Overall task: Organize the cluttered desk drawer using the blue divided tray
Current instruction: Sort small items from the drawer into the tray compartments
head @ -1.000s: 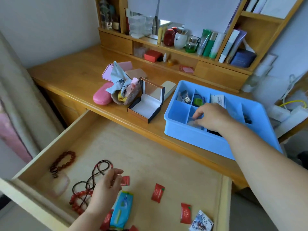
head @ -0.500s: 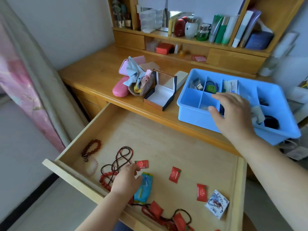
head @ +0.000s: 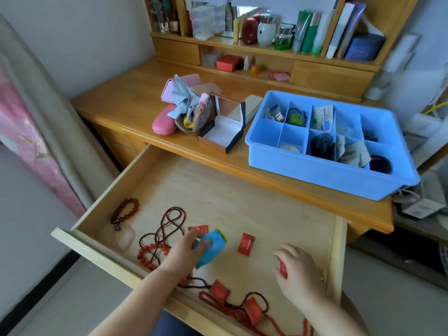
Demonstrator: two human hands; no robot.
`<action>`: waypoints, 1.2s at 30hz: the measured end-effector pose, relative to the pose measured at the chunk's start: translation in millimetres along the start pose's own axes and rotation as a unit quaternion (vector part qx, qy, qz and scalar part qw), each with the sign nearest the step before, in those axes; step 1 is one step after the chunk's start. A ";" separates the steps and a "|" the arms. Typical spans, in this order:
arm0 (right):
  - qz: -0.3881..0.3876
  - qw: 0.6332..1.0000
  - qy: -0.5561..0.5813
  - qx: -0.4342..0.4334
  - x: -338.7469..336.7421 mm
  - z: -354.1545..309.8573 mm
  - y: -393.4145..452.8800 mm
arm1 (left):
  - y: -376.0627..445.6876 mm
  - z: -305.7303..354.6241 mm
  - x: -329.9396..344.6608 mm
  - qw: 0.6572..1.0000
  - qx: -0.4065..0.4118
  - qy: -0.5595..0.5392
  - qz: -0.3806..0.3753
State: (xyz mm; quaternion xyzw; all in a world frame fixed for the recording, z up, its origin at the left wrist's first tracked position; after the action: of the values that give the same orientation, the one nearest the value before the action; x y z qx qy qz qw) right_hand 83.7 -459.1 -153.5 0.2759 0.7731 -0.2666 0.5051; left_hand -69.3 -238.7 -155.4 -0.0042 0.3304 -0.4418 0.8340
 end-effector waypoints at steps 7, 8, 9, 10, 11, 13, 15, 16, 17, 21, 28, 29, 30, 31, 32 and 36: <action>-0.107 0.979 -0.134 0.109 -6.4 20.5 -0.1 | 4.8 -24.6 -33.6 0.960 -0.120 -0.202 0.156; -0.119 0.975 -0.154 0.109 -6.3 18.1 -0.2 | 5.3 -25.0 -33.1 0.959 -0.120 -0.211 0.148; -0.122 0.973 -0.164 0.103 -6.4 16.0 0.4 | 6.1 -24.0 -31.6 0.958 -0.116 -0.220 0.140; -0.119 0.975 -0.161 0.093 -5.7 15.2 1.3 | 7.4 -22.3 -28.5 0.958 -0.109 -0.232 0.128; -0.117 0.980 -0.140 0.081 -4.6 15.0 2.0 | 8.2 -20.2 -24.6 0.958 -0.100 -0.244 0.111; -0.122 0.988 -0.008 0.090 -2.7 17.2 0.9 | 8.4 -15.4 -16.5 0.964 -0.079 -0.246 0.066; -0.145 0.970 0.157 0.113 -1.7 13.2 -3.3 | 7.1 -12.2 -9.7 0.972 -0.064 -0.225 0.019; -0.160 0.959 0.204 0.113 0.3 9.8 -5.2 | 5.7 -10.6 -6.1 0.976 -0.056 -0.208 -0.003; -0.172 0.954 0.220 0.105 3.4 6.9 -6.5 | 4.4 -8.5 -2.6 0.982 -0.047 -0.181 -0.022; -0.154 0.955 0.240 0.088 9.8 -2.2 -8.8 | 5.2 0.1 10.8 0.998 -0.017 0.023 -0.058; -0.016 0.991 -0.107 0.074 -14.7 5.3 6.1 | 9.1 16.6 37.8 0.948 -0.033 -0.277 -0.153; -0.030 0.991 -0.107 0.080 -14.2 8.8 7.3 | 10.2 17.7 39.7 0.942 -0.025 -0.295 -0.161; -0.049 0.990 -0.106 0.083 -12.6 11.9 7.9 | 12.7 18.1 39.5 0.944 -0.018 -0.294 -0.147; -0.068 0.988 -0.104 0.088 -10.4 14.4 7.9 | 15.5 16.3 36.4 0.955 -0.015 -0.276 -0.109; -0.082 0.987 -0.100 0.093 -8.9 16.3 6.9 | 17.5 12.1 30.9 0.969 -0.021 -0.240 -0.054; -0.110 0.979 -0.140 0.103 -6.5 18.7 0.7 | 11.5 2.5 12.1 0.997 0.025 0.054 0.039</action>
State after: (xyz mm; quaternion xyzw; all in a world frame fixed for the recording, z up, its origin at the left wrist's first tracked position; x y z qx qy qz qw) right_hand 98.3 -472.5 -154.1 0.1999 0.6888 -0.4350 0.5444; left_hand -54.8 -241.3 -163.6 0.0533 0.3635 -0.4170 0.8314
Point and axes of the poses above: each hand's wrist, its own y-axis towards the middle knuckle, its own x-axis out of the palm, z = x × y, the point moved 4 cm from there along y, towards the middle knuckle, and after that the axes turned 5 degrees about x, right-handed, at the moved point
